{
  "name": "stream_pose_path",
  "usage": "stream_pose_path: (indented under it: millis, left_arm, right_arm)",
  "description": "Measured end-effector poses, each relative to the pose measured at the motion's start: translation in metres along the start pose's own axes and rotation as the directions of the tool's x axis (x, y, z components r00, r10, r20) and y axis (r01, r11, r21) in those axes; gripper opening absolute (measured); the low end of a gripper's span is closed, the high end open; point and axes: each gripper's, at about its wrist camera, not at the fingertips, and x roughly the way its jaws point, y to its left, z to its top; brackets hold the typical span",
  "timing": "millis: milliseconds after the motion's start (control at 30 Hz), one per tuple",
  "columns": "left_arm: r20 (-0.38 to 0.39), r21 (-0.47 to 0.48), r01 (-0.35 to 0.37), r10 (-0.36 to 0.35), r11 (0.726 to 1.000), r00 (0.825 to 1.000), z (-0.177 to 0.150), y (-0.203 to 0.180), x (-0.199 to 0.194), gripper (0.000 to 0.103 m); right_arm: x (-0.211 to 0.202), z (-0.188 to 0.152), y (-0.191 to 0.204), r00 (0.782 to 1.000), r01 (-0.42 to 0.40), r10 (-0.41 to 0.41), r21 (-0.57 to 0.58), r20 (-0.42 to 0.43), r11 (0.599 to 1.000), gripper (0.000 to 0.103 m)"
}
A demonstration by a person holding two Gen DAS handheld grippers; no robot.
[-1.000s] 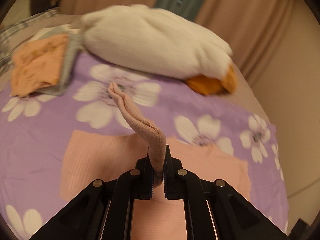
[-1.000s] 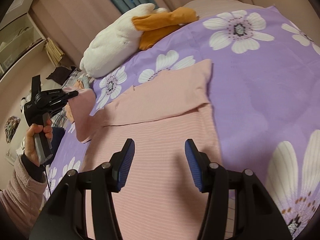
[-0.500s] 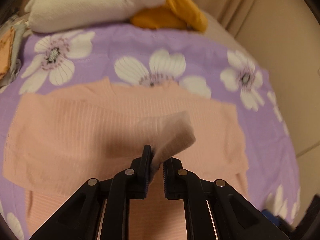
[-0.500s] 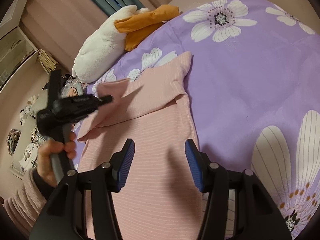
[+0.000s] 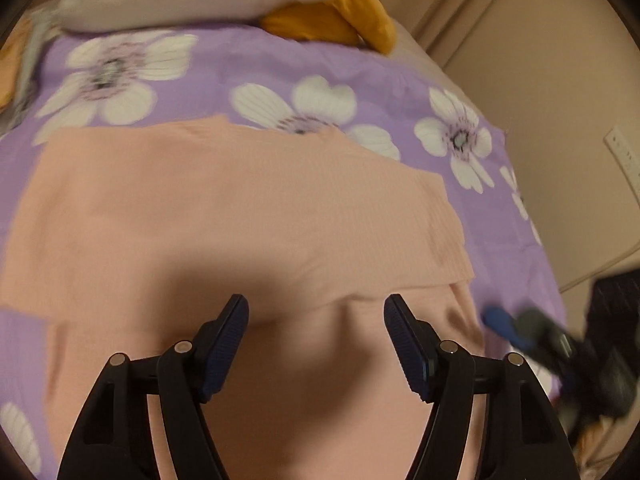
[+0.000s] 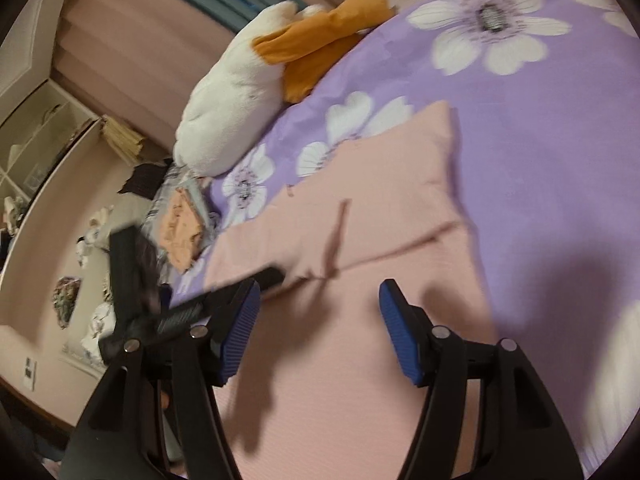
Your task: Fold small clothes
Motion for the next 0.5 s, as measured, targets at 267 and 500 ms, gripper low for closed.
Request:
stream_pose_path:
  millis: [267,500]
  left_arm:
    - [0.101,-0.163,-0.103,0.121,0.981,0.988,-0.022,0.091,-0.068,0.069]
    - [0.113,-0.277,-0.132,0.168,0.952,0.979,-0.036,0.144,-0.09,0.069]
  right_arm:
    - [0.091,0.028,0.026,0.989,0.098,-0.11,-0.116,-0.104,0.988,0.05]
    - [0.139,0.026,0.042,0.943,0.27,-0.303,-0.218,-0.138,0.938,0.009]
